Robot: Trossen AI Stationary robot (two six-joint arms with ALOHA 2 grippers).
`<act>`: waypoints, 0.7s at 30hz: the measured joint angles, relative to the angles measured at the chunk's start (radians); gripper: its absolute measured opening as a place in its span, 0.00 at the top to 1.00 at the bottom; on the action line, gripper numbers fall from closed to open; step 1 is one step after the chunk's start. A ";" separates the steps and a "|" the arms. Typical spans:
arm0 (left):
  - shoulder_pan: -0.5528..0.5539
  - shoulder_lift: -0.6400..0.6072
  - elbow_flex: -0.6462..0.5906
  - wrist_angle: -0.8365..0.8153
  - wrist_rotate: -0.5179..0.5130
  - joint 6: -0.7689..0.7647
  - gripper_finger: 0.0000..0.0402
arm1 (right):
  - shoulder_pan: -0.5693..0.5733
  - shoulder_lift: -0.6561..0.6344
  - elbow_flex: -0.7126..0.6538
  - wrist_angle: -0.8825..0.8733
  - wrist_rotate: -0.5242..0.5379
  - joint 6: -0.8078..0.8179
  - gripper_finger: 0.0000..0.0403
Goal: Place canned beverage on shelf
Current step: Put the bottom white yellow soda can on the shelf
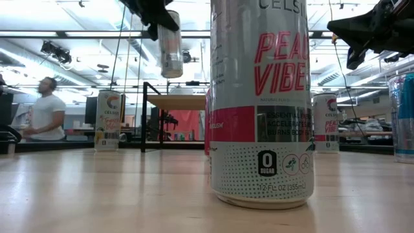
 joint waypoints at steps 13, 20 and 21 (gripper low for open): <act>0.131 0.141 0.183 -0.094 0.072 0.101 0.36 | 0.000 0.000 0.000 -0.012 0.000 0.002 0.96; 0.209 0.207 0.256 -0.126 0.129 0.177 0.36 | 0.000 0.002 0.000 -0.045 -0.002 0.053 0.96; 0.220 0.217 0.265 -0.135 0.132 0.189 0.36 | 0.000 0.002 0.000 -0.047 -0.002 0.053 0.96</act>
